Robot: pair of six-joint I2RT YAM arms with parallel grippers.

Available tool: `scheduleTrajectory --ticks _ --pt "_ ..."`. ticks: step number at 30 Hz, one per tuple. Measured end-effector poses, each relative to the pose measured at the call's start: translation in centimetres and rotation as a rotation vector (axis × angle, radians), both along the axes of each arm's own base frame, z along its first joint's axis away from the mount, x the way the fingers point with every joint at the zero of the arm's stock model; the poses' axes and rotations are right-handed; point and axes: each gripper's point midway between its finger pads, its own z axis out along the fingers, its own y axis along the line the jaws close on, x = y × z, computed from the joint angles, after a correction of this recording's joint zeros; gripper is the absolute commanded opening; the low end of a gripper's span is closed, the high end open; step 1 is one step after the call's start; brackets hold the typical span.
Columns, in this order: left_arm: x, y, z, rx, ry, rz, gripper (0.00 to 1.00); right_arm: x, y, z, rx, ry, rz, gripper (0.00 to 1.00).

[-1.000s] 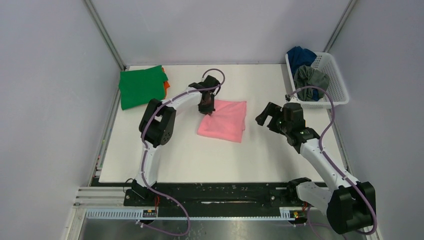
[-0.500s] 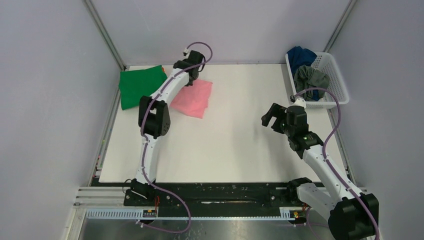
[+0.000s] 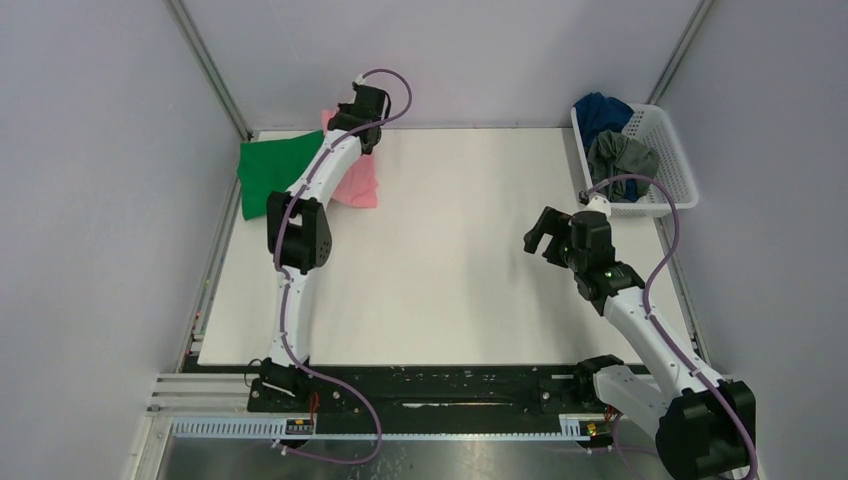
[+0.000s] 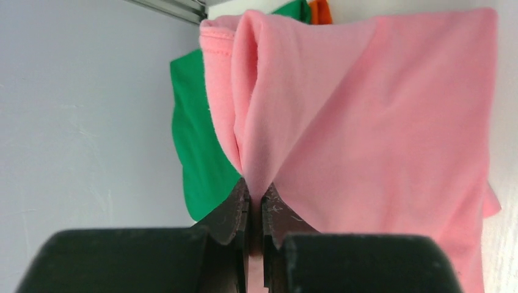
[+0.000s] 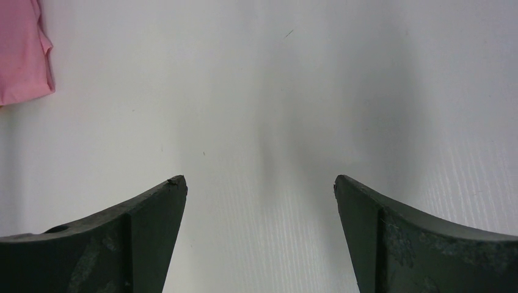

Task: Fold and stack the t-shirts
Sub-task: Put the neatly folded tshirt into the corner of the board with the left arm

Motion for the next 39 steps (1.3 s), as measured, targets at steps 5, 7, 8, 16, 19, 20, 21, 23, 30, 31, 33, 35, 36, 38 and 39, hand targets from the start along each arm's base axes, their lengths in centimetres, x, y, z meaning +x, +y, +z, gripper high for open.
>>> scheduleTrajectory --ticks 5,7,8,16,19,20,21,23,30,31,33,35,36,38,39 --pt "1.0 1.4 1.8 0.021 -0.039 -0.001 0.0 0.1 -0.2 -0.3 -0.009 0.01 -0.008 1.0" --pt "1.1 2.0 2.1 0.026 -0.042 0.004 0.0 0.1 -0.2 -0.4 -0.011 0.013 -0.01 1.0" --pt "1.1 2.3 2.2 0.029 -0.041 0.006 0.0 0.1 -0.2 -0.4 -0.011 0.013 -0.01 1.0" --pt "0.7 3.9 4.9 0.017 -0.073 0.01 0.0 0.1 -0.2 -0.8 -0.014 0.024 -0.01 1.0" --pt "0.1 4.1 7.7 0.004 -0.12 0.007 0.0 0.1 -0.2 -0.8 -0.014 0.025 -0.01 0.99" --pt "-0.1 4.1 8.7 -0.001 -0.138 0.006 0.0 0.1 -0.2 -0.8 -0.014 0.025 -0.01 0.99" --pt "-0.4 4.3 9.7 -0.006 -0.156 0.005 0.0 0.1 -0.2 -0.8 -0.014 0.025 -0.01 0.99" --pt "-0.9 4.4 11.8 -0.017 -0.196 0.002 0.0 0.1 -0.2 -0.8 -0.015 0.025 -0.012 0.99" --pt "-1.8 5.7 15.3 -0.043 -0.274 0.012 0.0 0.2 -0.6 -0.8 -0.026 0.024 -0.028 1.0" --pt "-1.7 6.0 15.1 -0.046 -0.27 0.013 0.0 0.2 -0.6 -0.8 -0.026 0.024 -0.028 0.99" --pt "-1.5 6.4 14.4 -0.056 -0.258 0.013 0.0 0.2 -0.6 -0.8 -0.026 0.024 -0.028 1.0" --pt "-1.1 6.8 13.6 -0.066 -0.247 0.014 0.0 0.1 -0.6 -0.9 -0.027 0.026 -0.028 0.99" --pt "-0.8 7.0 12.9 -0.075 -0.238 0.016 0.0 0.1 -0.6 -1.0 -0.028 0.029 -0.028 1.0" --pt "-0.2 7.4 11.2 -0.089 -0.213 0.021 0.0 0.1 -0.6 -1.2 -0.03 0.038 -0.028 0.99" --pt "0.1 7.7 10.2 -0.095 -0.198 0.026 0.0 0.1 -0.6 -1.4 -0.031 0.043 -0.028 0.99"
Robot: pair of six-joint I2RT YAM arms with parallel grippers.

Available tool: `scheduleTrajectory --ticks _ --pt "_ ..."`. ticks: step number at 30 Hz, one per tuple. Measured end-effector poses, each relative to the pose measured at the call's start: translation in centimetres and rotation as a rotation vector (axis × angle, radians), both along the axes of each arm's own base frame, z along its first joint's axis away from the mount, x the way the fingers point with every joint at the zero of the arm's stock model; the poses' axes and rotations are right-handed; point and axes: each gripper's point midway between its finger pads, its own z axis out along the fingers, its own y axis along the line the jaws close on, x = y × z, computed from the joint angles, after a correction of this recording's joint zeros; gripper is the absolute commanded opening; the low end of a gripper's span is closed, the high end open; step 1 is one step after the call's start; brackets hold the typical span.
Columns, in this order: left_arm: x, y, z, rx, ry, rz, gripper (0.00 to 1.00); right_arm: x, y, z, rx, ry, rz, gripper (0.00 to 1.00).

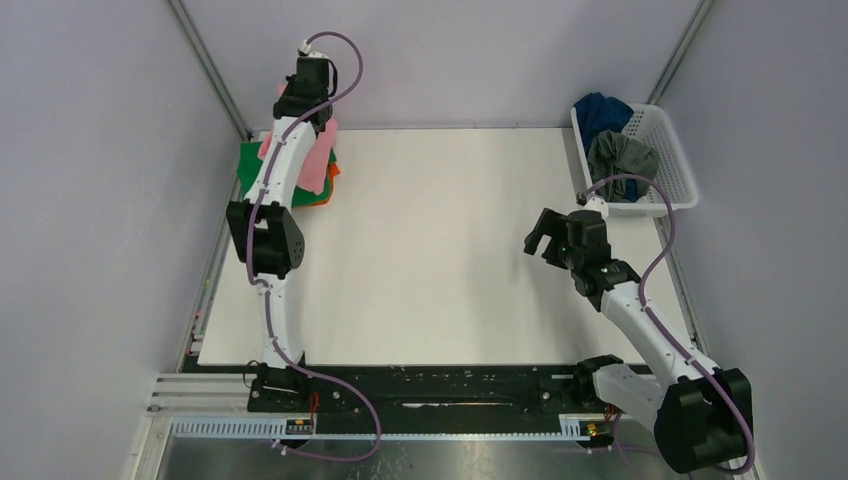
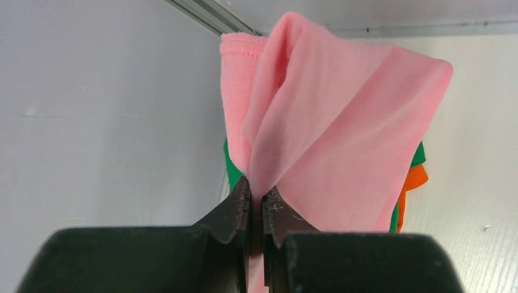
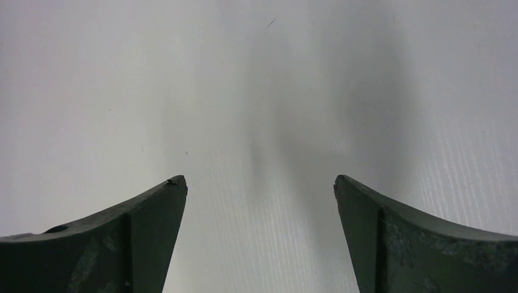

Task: Fold and stack the t-shirts
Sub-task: Put the neatly folded tshirt into the corner of the board with the left arm

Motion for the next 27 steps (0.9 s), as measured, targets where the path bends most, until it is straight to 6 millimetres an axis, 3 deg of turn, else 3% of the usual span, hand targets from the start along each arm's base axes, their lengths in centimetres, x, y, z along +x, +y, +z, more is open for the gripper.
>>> scheduleTrajectory --ticks 7,18,19,20,21,22,27 --pt "1.5 3.3 -7.4 -0.069 0.104 0.045 0.0 0.0 0.0 -1.1 -0.009 0.037 -0.001 0.99" --pt "1.7 11.2 -12.6 -0.168 0.105 0.215 0.02 -0.3 -0.2 -2.0 -0.024 0.08 -0.007 0.99" --pt "1.6 11.8 -13.1 -0.177 0.107 0.229 0.18 -0.3 -0.2 -2.0 -0.025 0.082 -0.007 0.99" --pt "1.5 12.1 -13.5 -0.184 0.107 0.24 0.4 -0.2 -0.2 -1.9 -0.025 0.081 -0.008 1.0" --pt "1.4 12.4 -13.8 -0.188 0.11 0.248 0.93 -0.1 -0.3 -1.9 -0.027 0.081 -0.01 0.99" --pt "1.3 12.7 -14.2 -0.196 0.11 0.258 0.98 -0.1 -0.3 -1.9 -0.029 0.082 -0.013 0.99" --pt "1.4 12.7 -14.4 -0.236 0.093 0.274 0.99 0.0 -0.7 -2.0 -0.041 0.085 -0.032 0.99"
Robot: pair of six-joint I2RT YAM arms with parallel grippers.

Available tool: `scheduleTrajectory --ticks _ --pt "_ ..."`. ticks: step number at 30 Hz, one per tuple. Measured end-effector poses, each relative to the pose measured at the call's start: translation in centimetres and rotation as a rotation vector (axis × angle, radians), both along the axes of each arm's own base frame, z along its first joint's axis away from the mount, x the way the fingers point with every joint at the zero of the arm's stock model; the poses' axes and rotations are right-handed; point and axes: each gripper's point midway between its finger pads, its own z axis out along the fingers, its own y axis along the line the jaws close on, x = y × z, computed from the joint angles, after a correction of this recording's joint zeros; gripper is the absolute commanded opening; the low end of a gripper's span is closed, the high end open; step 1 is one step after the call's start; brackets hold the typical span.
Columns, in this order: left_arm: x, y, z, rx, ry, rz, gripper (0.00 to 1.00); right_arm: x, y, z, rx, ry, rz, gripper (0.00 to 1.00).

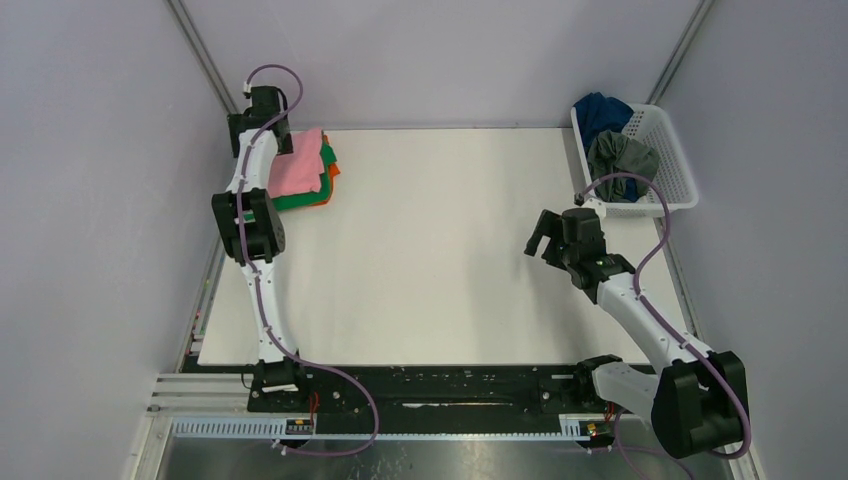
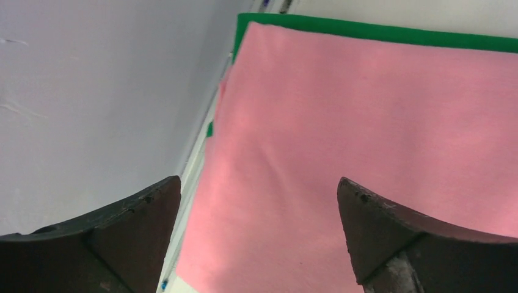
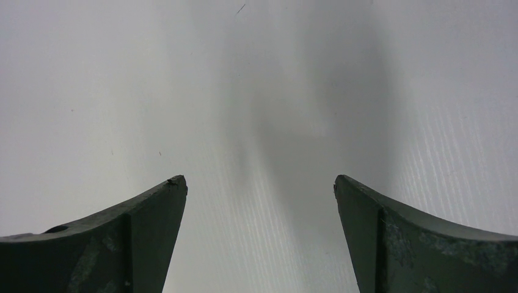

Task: Fold and stack the t-shirts
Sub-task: Put the neatly folded tshirt into the corner of the board with the left arm, then reset both arms

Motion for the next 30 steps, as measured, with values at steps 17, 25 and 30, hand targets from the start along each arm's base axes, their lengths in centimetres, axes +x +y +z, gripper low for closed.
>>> scheduleTrajectory --ticks 17,25,30 --pt "-17.5 -21.6 19.9 -0.631 -0.674 -0.409 0.99 -3.6 -2.1 2.6 0.043 -0.157 -0.103 1.0" --pt "-29.1 -29.0 2.6 -0.802 -0.359 -0.512 0.99 -7.1 -3.9 0.4 0.006 -0.117 -0.157 1.0" --pt "-33.8 -27.5 -1.4 -0.79 -0.302 -0.47 0.99 -8.1 -4.3 -0.7 0.012 -0.117 -0.18 1.0"
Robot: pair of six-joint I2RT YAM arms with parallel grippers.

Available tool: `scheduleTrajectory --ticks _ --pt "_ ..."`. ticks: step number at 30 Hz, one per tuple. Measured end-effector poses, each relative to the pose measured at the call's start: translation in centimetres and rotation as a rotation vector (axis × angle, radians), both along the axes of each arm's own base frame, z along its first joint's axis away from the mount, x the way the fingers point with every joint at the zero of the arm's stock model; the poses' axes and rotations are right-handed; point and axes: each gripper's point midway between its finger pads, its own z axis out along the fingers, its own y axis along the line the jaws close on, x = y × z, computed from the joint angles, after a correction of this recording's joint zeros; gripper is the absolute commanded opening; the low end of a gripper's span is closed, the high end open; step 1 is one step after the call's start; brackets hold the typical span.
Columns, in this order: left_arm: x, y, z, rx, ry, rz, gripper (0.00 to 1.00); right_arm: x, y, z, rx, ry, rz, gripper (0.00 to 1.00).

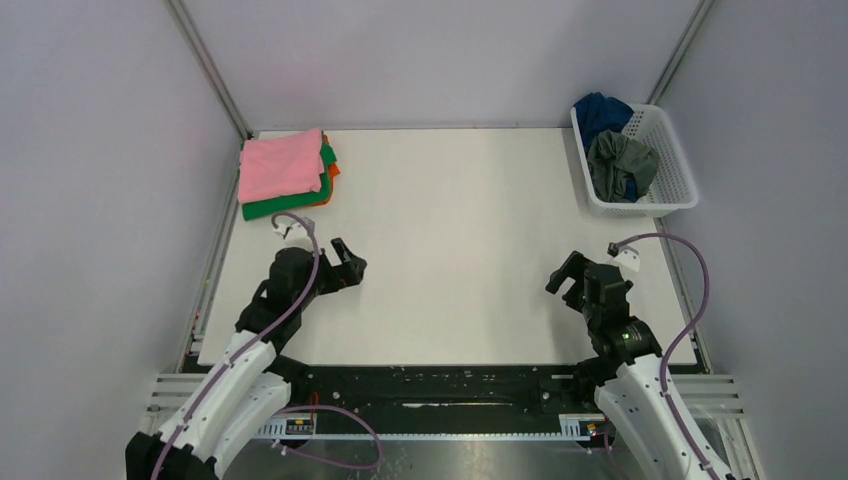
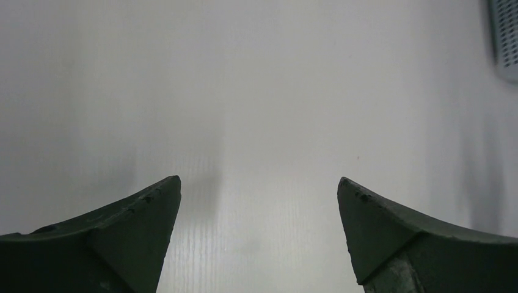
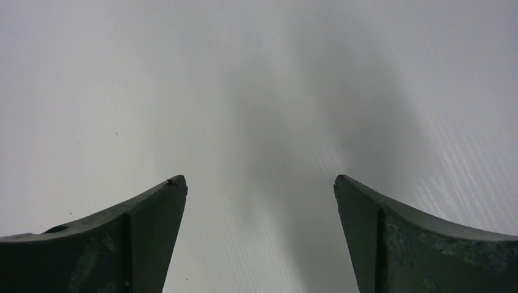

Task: Fold and stack the t-shirts
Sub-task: Reset both arms

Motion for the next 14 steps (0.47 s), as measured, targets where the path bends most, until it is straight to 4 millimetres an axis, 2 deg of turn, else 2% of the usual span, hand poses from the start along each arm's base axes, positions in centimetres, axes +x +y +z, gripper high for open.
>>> scheduleTrajectory --ticks 3,5,14 --pt "0.4 0.5 2.8 -0.02 -0.113 0.025 0.99 -0.3 -0.1 -0.4 0.007 -0.015 -0.008 1.0" --pt "0.6 0.7 4.0 -0.027 -0.164 0.042 0.99 -0.4 -0.3 -0.5 0.013 -0.028 -0.019 1.0" --pt "0.9 1.9 3.7 0.014 -0.16 0.093 0.99 -0.5 -0.4 -0.7 0.017 -0.04 -0.03 1.0"
